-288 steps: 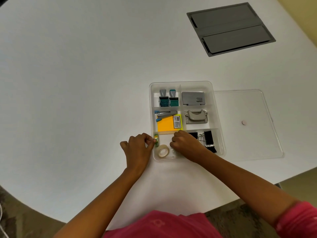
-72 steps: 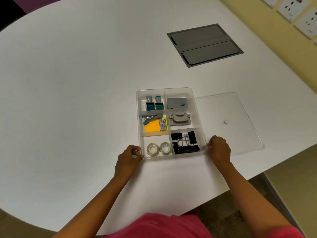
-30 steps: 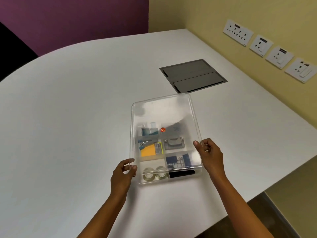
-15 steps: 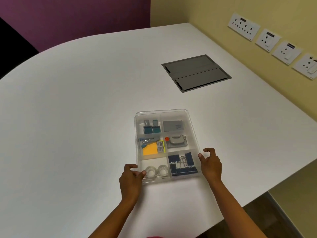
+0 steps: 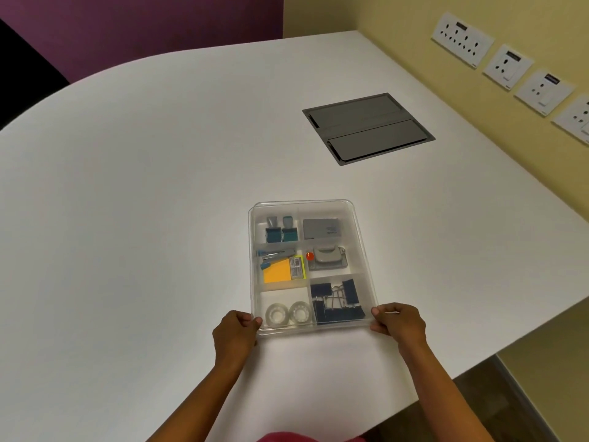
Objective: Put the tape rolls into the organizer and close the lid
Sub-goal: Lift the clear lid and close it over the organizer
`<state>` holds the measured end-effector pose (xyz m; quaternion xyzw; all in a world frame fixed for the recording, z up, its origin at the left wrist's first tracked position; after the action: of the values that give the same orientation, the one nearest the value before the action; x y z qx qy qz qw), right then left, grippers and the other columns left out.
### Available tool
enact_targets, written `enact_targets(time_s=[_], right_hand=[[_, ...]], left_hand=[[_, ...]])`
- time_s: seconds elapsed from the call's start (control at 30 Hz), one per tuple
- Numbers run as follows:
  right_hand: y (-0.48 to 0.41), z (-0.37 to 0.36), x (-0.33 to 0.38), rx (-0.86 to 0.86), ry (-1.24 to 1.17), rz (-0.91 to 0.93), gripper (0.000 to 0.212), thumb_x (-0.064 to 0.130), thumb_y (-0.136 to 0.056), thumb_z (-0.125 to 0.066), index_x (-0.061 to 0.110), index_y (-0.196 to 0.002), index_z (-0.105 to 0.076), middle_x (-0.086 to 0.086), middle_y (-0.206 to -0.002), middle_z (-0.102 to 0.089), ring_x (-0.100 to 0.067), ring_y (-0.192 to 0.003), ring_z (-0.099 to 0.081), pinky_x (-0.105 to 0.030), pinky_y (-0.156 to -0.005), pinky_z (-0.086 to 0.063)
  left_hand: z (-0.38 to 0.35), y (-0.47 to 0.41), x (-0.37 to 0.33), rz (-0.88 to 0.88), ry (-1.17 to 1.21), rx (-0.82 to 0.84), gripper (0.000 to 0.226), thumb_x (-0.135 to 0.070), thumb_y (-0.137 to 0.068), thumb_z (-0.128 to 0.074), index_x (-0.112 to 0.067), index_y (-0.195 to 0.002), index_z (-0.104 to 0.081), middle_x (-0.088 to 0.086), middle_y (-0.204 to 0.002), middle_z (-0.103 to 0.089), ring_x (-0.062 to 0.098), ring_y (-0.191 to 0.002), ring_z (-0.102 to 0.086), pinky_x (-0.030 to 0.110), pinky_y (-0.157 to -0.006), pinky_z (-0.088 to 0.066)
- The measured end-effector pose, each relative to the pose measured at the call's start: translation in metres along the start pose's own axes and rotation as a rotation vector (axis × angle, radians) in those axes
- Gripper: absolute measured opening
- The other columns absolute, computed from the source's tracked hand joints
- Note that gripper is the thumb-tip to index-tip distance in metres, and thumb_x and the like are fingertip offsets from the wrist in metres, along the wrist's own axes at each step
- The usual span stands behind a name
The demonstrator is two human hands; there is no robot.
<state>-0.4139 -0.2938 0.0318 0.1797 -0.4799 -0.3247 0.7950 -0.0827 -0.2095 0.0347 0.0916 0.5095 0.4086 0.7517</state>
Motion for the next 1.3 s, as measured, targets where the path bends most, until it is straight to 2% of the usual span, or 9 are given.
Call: enact_targets(time_s=[0.1,0.23,0.4,0.57,0.8,0.97,1.13,1.2,1.3], right_hand=[[-0.002,-0.001,0.002,0.051,-0.056,-0.053,0.007,0.004,-0.081,-0.072,0.001,-0.085,-0.066,-0.017,-0.078,-0.067,-0.028,-0.064,-0.066,-0.038,-0.084,-0.057],[-0.004,-0.002,0.005,0.1,-0.057,-0.077,0.012,0.0,-0.08,-0.072,0.004,-0.074,-0.063,-0.015,-0.074,-0.065,-0.027,-0.061,-0.065,-0.036,-0.076,-0.057],[-0.007,-0.008,0.002,0.184,-0.047,-0.152,0.013,-0.002,-0.086,-0.065,0.001,-0.073,-0.061,-0.014,-0.069,-0.06,-0.021,-0.06,-0.058,-0.026,-0.055,-0.054],[-0.011,-0.013,0.004,0.201,0.076,-0.171,0.02,0.002,-0.092,-0.057,0.0,-0.072,-0.056,-0.014,-0.066,-0.055,-0.021,-0.058,-0.05,-0.028,-0.058,-0.045],[-0.011,-0.012,0.001,0.23,0.029,-0.168,0.022,0.002,-0.091,-0.058,0.003,-0.07,-0.057,-0.014,-0.069,-0.058,-0.022,-0.061,-0.053,-0.028,-0.06,-0.049],[-0.015,-0.012,0.002,0.191,0.082,-0.124,0.018,0.006,-0.091,-0.06,0.001,-0.074,-0.058,-0.014,-0.068,-0.058,-0.022,-0.061,-0.054,-0.029,-0.064,-0.05],[-0.018,-0.009,0.007,0.131,0.192,-0.049,0.022,0.01,-0.086,-0.069,0.005,-0.067,-0.057,-0.011,-0.065,-0.061,-0.023,-0.058,-0.059,-0.034,-0.071,-0.055],[-0.018,-0.005,0.017,0.076,0.328,0.03,0.025,0.014,-0.082,-0.074,0.009,-0.066,-0.055,-0.011,-0.068,-0.063,-0.027,-0.066,-0.063,-0.036,-0.075,-0.055],[-0.019,-0.006,0.041,0.007,0.447,0.165,0.025,0.022,-0.081,-0.074,0.003,-0.089,-0.06,-0.017,-0.091,-0.069,-0.033,-0.086,-0.066,-0.037,-0.08,-0.053]], left_hand=[[0.0,-0.002,0.002,0.026,0.032,0.008,0.013,-0.015,-0.084,-0.068,-0.005,-0.086,-0.06,0.014,-0.086,-0.066,0.027,-0.066,-0.066,0.045,-0.082,-0.057],[-0.001,-0.005,0.004,0.049,0.065,0.031,0.007,-0.008,-0.084,-0.067,-0.005,-0.083,-0.06,0.016,-0.088,-0.065,0.027,-0.067,-0.065,0.041,-0.08,-0.057],[-0.001,-0.007,0.008,0.074,0.097,0.046,0.005,-0.001,-0.083,-0.066,-0.003,-0.085,-0.062,0.016,-0.088,-0.065,0.024,-0.066,-0.063,0.037,-0.075,-0.057],[-0.004,-0.01,0.009,0.094,0.106,0.055,0.007,0.0,-0.084,-0.065,0.0,-0.089,-0.061,0.017,-0.088,-0.063,0.03,-0.075,-0.063,0.035,-0.069,-0.055],[-0.013,-0.014,0.017,0.124,0.104,0.066,0.004,0.001,-0.088,-0.056,0.002,-0.09,-0.059,0.016,-0.087,-0.06,0.027,-0.064,-0.06,0.033,-0.063,-0.054],[-0.021,-0.02,0.023,0.16,0.11,0.159,0.024,0.004,-0.089,-0.043,-0.005,-0.068,-0.05,0.011,-0.07,-0.05,0.021,-0.056,-0.05,0.029,-0.06,-0.051],[-0.021,-0.024,0.026,0.17,0.141,0.23,0.019,0.0,-0.092,-0.048,-0.005,-0.073,-0.052,0.01,-0.071,-0.05,0.021,-0.061,-0.051,0.03,-0.064,-0.051],[-0.019,-0.026,0.023,0.168,0.162,0.273,0.016,0.0,-0.09,-0.053,-0.005,-0.075,-0.054,0.01,-0.073,-0.054,0.02,-0.064,-0.052,0.026,-0.061,-0.05],[-0.014,-0.035,0.009,0.136,0.152,0.334,0.011,-0.007,-0.087,-0.063,-0.007,-0.077,-0.057,0.009,-0.073,-0.058,0.019,-0.067,-0.055,0.025,-0.062,-0.05]])
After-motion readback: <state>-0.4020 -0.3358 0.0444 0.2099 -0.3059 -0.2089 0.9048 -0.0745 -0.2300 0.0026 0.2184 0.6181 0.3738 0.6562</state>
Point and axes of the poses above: each hand's wrist, its own y-axis away from the middle knuckle, its own z-axis out of the back of the hand, x = y × z, the point moved 7 cm from there along -y, towards the middle knuckle
